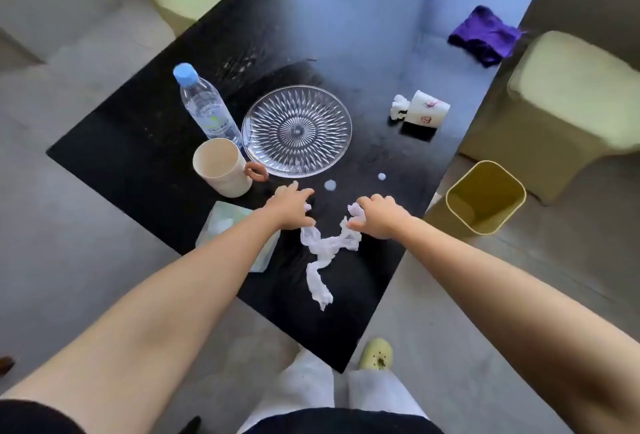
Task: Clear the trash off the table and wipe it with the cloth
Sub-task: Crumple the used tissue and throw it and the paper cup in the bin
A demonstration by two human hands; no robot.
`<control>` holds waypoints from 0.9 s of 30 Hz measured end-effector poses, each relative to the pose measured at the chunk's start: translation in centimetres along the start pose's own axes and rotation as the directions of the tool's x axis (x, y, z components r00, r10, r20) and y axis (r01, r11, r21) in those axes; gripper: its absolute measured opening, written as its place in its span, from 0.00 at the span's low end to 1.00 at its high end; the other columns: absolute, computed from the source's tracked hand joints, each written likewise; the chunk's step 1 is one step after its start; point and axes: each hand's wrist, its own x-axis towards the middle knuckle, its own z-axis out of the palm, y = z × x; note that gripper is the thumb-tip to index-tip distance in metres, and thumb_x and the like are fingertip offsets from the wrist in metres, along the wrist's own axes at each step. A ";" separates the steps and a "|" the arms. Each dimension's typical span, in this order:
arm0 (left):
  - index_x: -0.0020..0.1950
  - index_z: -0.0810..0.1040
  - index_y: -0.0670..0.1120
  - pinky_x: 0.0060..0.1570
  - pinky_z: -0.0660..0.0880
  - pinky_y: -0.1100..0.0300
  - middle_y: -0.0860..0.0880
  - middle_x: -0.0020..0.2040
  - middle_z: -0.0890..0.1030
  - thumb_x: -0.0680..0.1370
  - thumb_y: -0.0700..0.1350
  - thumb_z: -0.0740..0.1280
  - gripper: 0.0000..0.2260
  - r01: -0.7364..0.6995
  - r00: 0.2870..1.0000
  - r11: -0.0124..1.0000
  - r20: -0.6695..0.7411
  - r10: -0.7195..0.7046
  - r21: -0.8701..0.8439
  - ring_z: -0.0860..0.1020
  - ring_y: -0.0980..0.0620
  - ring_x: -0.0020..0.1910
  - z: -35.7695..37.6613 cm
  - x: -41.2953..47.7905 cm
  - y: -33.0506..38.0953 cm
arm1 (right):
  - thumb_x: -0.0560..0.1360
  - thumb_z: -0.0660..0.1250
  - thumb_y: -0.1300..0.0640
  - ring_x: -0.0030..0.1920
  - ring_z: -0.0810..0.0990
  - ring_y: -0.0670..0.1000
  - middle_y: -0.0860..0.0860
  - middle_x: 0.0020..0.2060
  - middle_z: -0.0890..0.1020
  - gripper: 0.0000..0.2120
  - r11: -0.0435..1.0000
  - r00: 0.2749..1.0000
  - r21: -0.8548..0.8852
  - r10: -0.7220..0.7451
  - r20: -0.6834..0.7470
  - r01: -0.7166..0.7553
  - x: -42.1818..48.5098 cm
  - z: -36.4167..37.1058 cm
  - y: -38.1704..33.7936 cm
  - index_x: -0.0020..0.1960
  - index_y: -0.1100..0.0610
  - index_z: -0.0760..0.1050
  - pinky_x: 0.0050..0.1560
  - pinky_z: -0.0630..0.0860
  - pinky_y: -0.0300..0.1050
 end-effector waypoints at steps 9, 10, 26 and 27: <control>0.59 0.74 0.41 0.53 0.72 0.50 0.41 0.58 0.72 0.76 0.40 0.63 0.12 -0.066 0.966 0.985 -0.258 0.023 -0.157 0.74 0.40 0.56 3.7 -1.0 0.4 | 0.76 0.60 0.63 0.53 0.71 0.57 0.55 0.50 0.71 0.09 0.985 0.943 -0.131 -0.146 -0.298 0.111 -0.7 5.4 -2.7 0.56 0.61 0.70 0.34 0.65 0.46; 0.57 0.75 0.42 0.51 0.72 0.51 0.42 0.56 0.73 0.76 0.41 0.64 0.11 -0.082 0.965 0.978 -0.260 0.029 -0.193 0.75 0.41 0.55 3.9 -1.3 0.2 | 0.76 0.59 0.64 0.51 0.71 0.57 0.55 0.49 0.70 0.07 0.989 0.943 -0.080 -0.145 -0.300 0.126 -0.7 5.5 -2.5 0.54 0.61 0.70 0.33 0.67 0.47; 0.67 0.73 0.43 0.52 0.75 0.49 0.44 0.60 0.75 0.73 0.37 0.64 0.21 -0.252 0.917 0.939 -0.368 0.154 -0.235 0.72 0.44 0.57 11.7 -8.7 0.0 | 0.74 0.65 0.52 0.63 0.69 0.56 0.54 0.63 0.72 0.23 0.915 0.928 0.158 -0.360 -0.100 0.372 -3.8 7.0 -1.9 0.68 0.54 0.67 0.60 0.72 0.49; 0.64 0.76 0.43 0.50 0.75 0.51 0.45 0.56 0.76 0.73 0.37 0.63 0.19 -0.242 0.914 0.928 -0.388 0.119 -0.285 0.73 0.46 0.54 11.5 -8.4 -0.1 | 0.73 0.67 0.50 0.64 0.68 0.56 0.53 0.65 0.71 0.27 0.911 0.923 0.150 -0.374 -0.087 0.383 -4.2 7.4 -2.0 0.70 0.54 0.65 0.61 0.72 0.49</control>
